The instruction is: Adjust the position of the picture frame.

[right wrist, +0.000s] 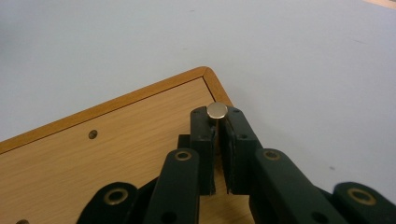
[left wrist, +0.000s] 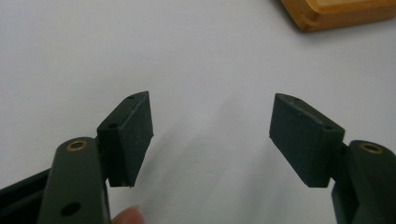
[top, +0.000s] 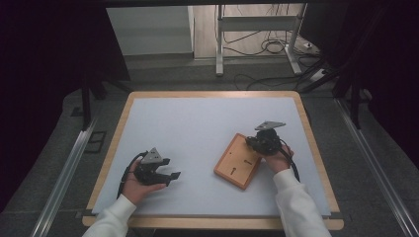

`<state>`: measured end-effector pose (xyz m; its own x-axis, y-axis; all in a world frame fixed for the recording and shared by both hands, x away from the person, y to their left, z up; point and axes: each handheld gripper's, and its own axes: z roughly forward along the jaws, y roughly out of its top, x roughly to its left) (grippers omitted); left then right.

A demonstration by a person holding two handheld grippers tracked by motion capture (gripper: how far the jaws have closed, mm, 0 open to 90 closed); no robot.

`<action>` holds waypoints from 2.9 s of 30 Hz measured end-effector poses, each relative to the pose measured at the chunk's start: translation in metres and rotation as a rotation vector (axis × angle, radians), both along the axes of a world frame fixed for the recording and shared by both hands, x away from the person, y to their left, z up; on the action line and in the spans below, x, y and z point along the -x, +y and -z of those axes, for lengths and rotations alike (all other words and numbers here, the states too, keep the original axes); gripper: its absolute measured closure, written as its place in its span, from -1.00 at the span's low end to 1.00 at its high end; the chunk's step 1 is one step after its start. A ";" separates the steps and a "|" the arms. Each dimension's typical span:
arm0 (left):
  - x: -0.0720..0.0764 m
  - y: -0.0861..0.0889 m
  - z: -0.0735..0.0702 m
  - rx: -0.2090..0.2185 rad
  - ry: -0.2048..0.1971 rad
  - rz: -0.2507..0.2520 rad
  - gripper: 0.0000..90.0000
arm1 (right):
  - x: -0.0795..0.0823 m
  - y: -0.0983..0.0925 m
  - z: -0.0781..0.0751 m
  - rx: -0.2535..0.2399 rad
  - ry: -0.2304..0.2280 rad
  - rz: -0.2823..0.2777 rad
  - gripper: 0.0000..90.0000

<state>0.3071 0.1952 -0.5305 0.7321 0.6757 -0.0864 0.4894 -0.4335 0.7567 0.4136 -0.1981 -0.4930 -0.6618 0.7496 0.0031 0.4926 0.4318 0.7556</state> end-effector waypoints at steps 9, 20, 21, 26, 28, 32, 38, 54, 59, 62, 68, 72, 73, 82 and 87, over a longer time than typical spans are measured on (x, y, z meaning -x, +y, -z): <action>0.000 0.001 0.000 0.001 -0.002 -0.003 -0.34 | 0.010 0.016 -0.003 -0.036 -0.004 -0.057 0.87; 0.000 0.002 0.000 -0.001 -0.003 -0.008 -0.34 | 0.022 0.051 0.002 -0.050 0.010 -0.157 0.86; 0.000 0.002 0.000 -0.001 -0.003 -0.007 -0.34 | 0.023 0.053 0.002 -0.053 0.011 -0.163 0.86; 0.000 0.002 0.000 -0.001 -0.004 -0.008 -0.34 | 0.026 0.063 0.004 -0.047 0.014 -0.183 0.86; 0.000 0.002 0.000 -0.001 -0.004 -0.008 -0.34 | 0.027 0.067 0.005 -0.051 0.014 -0.191 0.86; -0.001 0.002 0.000 -0.003 -0.003 -0.007 -0.34 | 0.030 0.079 0.006 -0.052 0.008 -0.204 0.86; 0.000 0.002 0.000 -0.005 -0.004 -0.007 -0.33 | 0.031 0.091 0.010 -0.045 0.012 -0.219 0.86; 0.000 0.002 0.000 -0.006 -0.005 -0.008 -0.34 | 0.031 0.101 0.021 -0.028 0.033 -0.233 0.86; 0.000 0.002 0.000 -0.006 -0.005 -0.006 -0.34 | 0.032 0.101 0.023 -0.032 0.023 -0.240 0.85; 0.000 0.002 0.000 -0.006 -0.006 -0.006 -0.34 | 0.032 0.100 0.023 -0.063 0.029 -0.250 0.60; -0.001 0.003 0.000 -0.002 -0.006 -0.009 -0.34 | 0.039 0.091 0.013 -0.051 -0.014 -0.202 0.05; -0.001 0.003 0.000 -0.001 -0.006 -0.009 -0.34 | 0.046 0.075 0.006 -0.068 -0.021 -0.166 -0.14; -0.001 0.003 0.000 0.000 -0.007 -0.010 -0.34 | 0.050 0.068 0.003 -0.069 -0.028 -0.153 -0.19; -0.002 0.001 0.000 -0.007 -0.010 0.001 -0.34 | 0.081 0.014 0.003 -0.075 -0.013 -0.065 -0.33; -0.003 0.001 0.000 -0.007 -0.009 0.000 -0.34 | 0.103 -0.004 0.014 -0.053 0.006 -0.053 -0.38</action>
<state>0.3099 0.1964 -0.5304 0.7327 0.6764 -0.0749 0.4825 -0.4387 0.7581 0.3110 -0.2022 -0.5073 -0.7005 0.7122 0.0459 0.4747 0.4169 0.7752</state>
